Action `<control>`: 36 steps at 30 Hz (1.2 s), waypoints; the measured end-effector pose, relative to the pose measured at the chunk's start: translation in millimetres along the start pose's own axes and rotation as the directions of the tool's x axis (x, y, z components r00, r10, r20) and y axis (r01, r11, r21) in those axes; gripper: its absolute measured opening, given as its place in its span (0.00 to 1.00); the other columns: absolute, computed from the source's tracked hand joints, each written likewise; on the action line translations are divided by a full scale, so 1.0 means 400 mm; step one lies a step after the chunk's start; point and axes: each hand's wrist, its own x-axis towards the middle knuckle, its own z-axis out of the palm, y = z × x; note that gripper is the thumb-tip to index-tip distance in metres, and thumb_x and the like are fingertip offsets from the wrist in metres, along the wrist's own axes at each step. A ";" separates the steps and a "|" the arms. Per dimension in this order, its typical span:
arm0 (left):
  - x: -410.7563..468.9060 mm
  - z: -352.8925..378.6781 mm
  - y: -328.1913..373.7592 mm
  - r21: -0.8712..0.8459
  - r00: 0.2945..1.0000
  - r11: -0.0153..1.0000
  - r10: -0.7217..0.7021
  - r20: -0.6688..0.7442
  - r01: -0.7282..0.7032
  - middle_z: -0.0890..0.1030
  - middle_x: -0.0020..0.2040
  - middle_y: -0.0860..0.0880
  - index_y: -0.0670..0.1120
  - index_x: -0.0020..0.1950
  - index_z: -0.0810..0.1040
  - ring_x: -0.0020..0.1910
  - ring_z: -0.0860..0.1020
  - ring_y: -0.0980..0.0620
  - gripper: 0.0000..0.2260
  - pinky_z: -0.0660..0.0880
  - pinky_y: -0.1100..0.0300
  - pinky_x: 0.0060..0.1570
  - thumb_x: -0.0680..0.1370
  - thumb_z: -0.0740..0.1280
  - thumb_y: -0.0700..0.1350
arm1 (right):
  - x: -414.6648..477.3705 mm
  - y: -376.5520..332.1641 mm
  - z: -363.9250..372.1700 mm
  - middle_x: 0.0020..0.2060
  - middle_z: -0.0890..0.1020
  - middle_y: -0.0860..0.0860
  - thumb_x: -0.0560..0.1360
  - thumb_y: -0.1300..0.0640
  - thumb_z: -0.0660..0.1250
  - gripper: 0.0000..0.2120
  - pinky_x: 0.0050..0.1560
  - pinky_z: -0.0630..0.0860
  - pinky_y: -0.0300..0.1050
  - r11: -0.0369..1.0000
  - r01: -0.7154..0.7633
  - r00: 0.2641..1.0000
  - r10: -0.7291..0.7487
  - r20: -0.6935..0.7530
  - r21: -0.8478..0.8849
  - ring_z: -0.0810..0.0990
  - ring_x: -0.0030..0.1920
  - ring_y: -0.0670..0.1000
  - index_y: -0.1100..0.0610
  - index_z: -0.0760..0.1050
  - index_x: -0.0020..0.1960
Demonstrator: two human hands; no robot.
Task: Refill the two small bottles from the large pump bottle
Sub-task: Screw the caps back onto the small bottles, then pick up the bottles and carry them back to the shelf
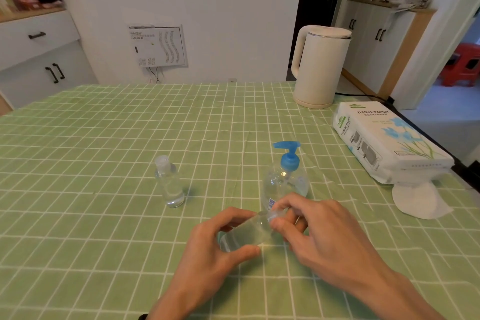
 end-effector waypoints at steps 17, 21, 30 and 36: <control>-0.083 -0.288 -0.158 -0.150 0.865 0.981 -0.181 -0.468 0.124 0.87 0.59 0.52 0.57 0.59 0.79 0.58 0.87 0.53 0.22 0.81 0.56 0.62 0.68 0.78 0.44 | 0.006 0.117 0.026 0.44 0.84 0.40 0.65 0.32 0.69 0.23 0.43 0.77 0.43 0.905 -0.258 0.913 0.343 -0.222 0.337 0.82 0.43 0.37 0.45 0.77 0.53; -0.061 -0.299 -0.157 -0.190 0.877 0.970 -0.218 -0.428 0.149 0.85 0.64 0.52 0.55 0.63 0.78 0.62 0.85 0.53 0.25 0.77 0.48 0.68 0.68 0.78 0.44 | 0.028 0.131 0.049 0.70 0.74 0.38 0.61 0.31 0.77 0.52 0.64 0.78 0.50 0.887 -0.307 0.935 0.348 -0.064 0.345 0.80 0.62 0.43 0.45 0.60 0.78; 0.036 -0.326 -0.151 -0.160 0.946 0.955 -0.277 -0.168 0.251 0.81 0.69 0.62 0.71 0.71 0.72 0.67 0.81 0.56 0.42 0.77 0.50 0.64 0.59 0.84 0.57 | 0.085 0.135 0.090 0.61 0.75 0.24 0.54 0.29 0.82 0.53 0.57 0.77 0.43 0.875 -0.267 0.957 0.291 0.002 0.404 0.80 0.57 0.34 0.21 0.54 0.70; 0.065 -0.299 -0.151 -0.118 0.959 0.974 -0.213 -0.188 0.193 0.86 0.63 0.57 0.60 0.67 0.81 0.60 0.86 0.54 0.27 0.78 0.53 0.59 0.68 0.80 0.53 | 0.099 0.146 0.108 0.57 0.77 0.27 0.55 0.30 0.82 0.48 0.53 0.77 0.42 0.875 -0.245 0.956 0.290 -0.046 0.418 0.81 0.55 0.35 0.22 0.58 0.66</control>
